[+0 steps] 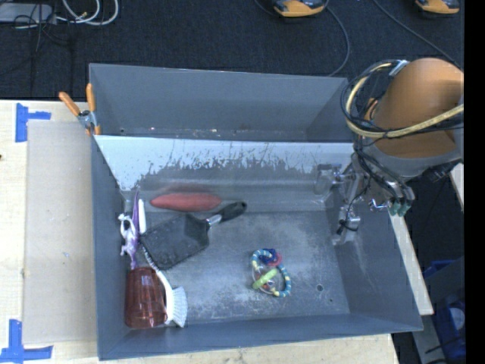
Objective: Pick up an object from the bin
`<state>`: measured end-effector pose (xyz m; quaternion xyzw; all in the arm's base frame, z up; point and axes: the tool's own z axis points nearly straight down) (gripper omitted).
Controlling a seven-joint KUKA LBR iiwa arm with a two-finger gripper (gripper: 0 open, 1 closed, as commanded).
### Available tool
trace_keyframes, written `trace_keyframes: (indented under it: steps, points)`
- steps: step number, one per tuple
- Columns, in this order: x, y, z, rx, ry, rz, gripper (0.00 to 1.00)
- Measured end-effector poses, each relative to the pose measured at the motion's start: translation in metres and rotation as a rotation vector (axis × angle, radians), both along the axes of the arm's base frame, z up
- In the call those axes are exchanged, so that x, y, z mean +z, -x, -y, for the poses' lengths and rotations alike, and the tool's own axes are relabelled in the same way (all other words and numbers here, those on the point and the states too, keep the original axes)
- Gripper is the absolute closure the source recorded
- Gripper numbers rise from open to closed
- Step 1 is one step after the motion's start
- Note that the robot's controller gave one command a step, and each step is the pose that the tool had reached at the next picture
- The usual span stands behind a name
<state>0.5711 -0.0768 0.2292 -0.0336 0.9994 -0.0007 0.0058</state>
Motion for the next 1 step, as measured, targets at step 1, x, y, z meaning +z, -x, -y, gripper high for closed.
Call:
trace_keyframes:
  steps: [1]
  points:
    - [-0.0726, 0.0215, -0.0129, -0.041, -0.004, -0.016, 0.0]
